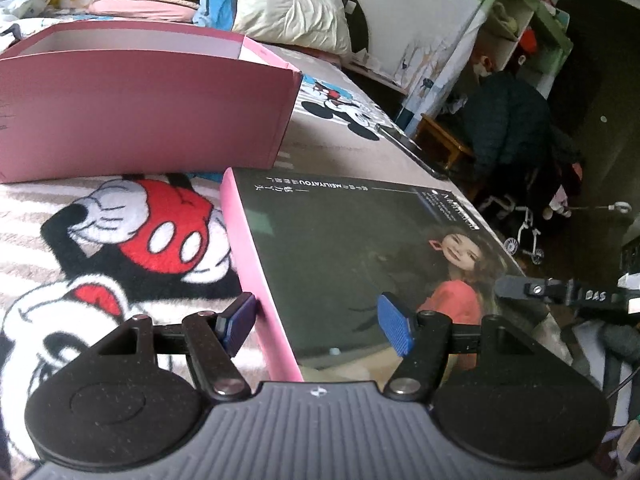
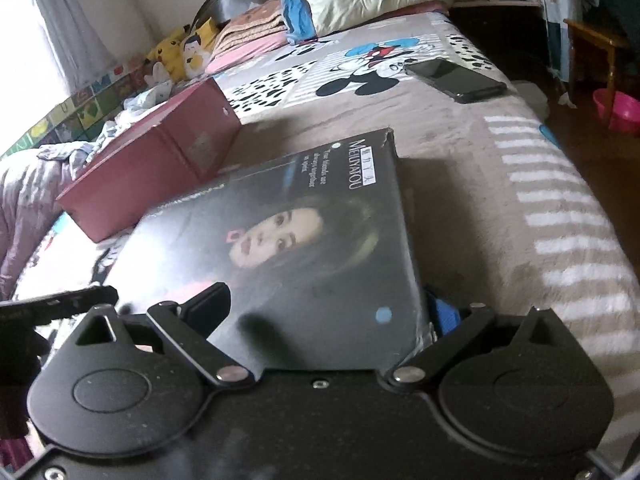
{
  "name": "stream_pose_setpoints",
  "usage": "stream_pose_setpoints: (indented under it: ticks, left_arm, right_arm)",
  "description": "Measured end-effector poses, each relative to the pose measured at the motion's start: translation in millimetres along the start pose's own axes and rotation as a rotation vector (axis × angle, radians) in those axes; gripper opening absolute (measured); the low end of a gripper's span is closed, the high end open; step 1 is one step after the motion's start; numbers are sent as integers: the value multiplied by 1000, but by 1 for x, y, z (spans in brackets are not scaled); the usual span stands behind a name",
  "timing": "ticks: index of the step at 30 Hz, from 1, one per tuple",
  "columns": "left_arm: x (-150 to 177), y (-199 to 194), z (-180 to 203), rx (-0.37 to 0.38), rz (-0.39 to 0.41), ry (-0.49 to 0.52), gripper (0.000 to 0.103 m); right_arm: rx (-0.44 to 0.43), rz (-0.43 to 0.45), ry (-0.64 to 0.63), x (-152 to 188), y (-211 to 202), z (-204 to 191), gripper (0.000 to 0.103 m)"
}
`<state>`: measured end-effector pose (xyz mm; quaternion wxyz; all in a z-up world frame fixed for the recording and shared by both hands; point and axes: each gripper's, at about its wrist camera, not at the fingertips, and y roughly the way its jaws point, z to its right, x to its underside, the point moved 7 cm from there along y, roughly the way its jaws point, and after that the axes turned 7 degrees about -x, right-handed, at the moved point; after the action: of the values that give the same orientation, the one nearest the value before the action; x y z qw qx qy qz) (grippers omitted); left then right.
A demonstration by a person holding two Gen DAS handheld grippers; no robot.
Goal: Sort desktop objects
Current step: 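Bring left gripper to the book's pink edge while right gripper reaches the book cover, then grip the photo book with both grippers and lift it toward the shoebox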
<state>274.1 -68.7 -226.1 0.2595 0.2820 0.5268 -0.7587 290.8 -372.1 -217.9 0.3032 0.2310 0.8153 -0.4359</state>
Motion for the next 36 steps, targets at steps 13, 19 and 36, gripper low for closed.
stream_pose_setpoints:
  ticks: [13,19,36]
  left_arm:
    - [16,-60,-18,-25,40,23,71]
    - [16,-93,-32,-34,71,25,72]
    - [13,-163,-87,-79,171,-49,72]
  right_arm:
    - [-17,-4,-68,37,-27,-62,101]
    - [-49,13,-73,41,-34,-92,102]
    - [-168,22,-171,38,-33,-174,102]
